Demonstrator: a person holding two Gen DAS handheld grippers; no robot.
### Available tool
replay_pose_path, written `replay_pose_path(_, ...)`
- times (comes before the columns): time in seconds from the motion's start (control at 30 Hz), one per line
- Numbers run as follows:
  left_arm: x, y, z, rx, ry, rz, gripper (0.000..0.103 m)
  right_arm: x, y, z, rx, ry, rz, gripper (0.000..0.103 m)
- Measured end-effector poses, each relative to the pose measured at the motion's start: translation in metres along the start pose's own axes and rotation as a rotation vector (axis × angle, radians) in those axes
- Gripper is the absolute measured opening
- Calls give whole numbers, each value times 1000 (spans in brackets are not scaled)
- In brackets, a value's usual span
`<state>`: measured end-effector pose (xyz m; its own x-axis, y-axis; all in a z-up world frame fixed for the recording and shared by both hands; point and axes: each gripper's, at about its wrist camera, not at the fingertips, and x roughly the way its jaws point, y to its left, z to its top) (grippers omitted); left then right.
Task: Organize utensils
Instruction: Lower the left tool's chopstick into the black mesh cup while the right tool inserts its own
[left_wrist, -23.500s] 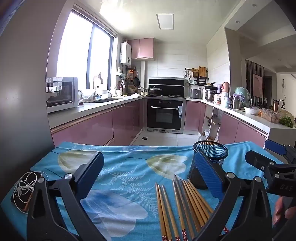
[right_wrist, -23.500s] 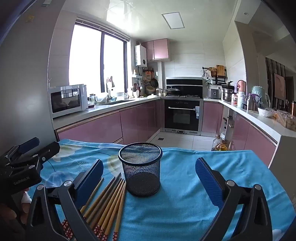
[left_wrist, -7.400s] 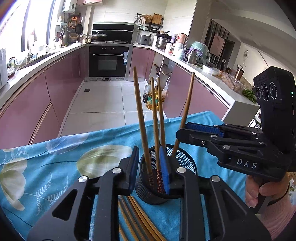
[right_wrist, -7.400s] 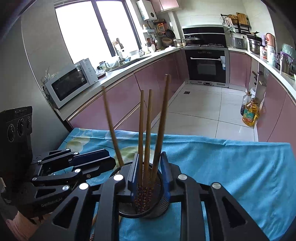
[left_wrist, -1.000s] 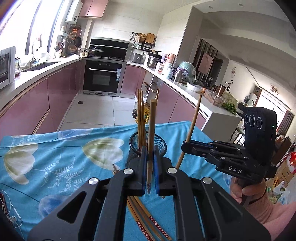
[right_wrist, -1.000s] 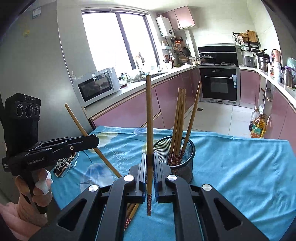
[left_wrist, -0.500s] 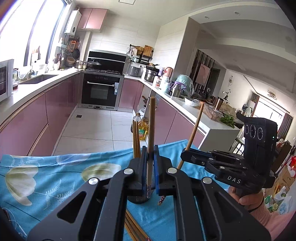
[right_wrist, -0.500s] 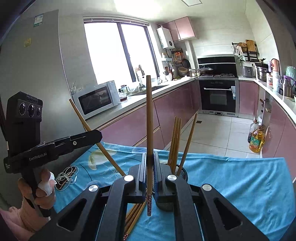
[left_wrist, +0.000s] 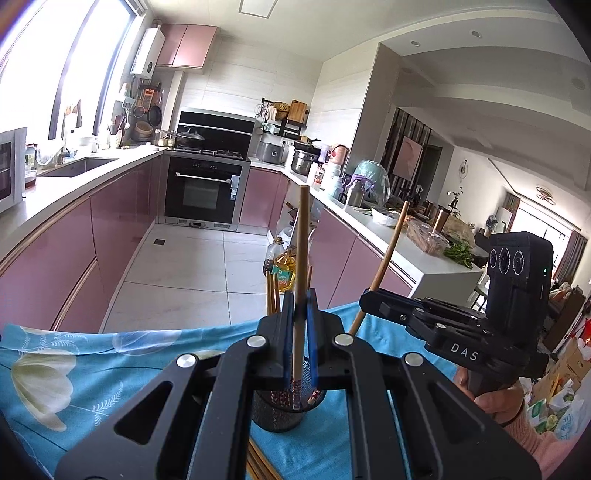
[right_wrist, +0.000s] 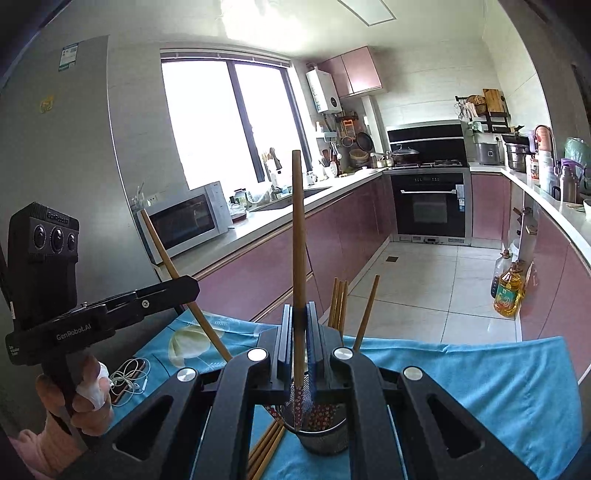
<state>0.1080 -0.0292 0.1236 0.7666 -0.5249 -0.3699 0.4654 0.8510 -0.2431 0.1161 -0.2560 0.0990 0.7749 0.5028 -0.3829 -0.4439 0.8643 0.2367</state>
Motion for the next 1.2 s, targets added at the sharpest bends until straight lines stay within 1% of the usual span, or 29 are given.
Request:
replay_pose_path(0.2,21,-7,0,39,30,60,7,16,-5,-6,2,36,-22,6)
replay_pose_path(0.57,62,-4,-21,74,163,74,7,41,-12,-23,5,155,-46,6)
replay_pose_path(0.73,79,7,-28,76,215,82,7,58,-18,-30,9,226,-57,6)
replay_pose_path(0.83,92,13,-33,74,250,89,7,68,-21,-36,19,254,-68,6)
replay_pose_path(0.97,107,21,-37,63,273,94,7,77,-25,-40,35,270,-83,6)
replay_pose_path(1.03,112,24,-39,56,278,92,7,79,-26,-40,42,269,-91,8)
replay_pose_path(1.13,116,29,-42,46,276,94,8,79,-27,-40,48,261,-99,8)
replay_pose_path(1.2,116,33,-43,36,273,92,13,78,-26,-39,43,253,-104,9)
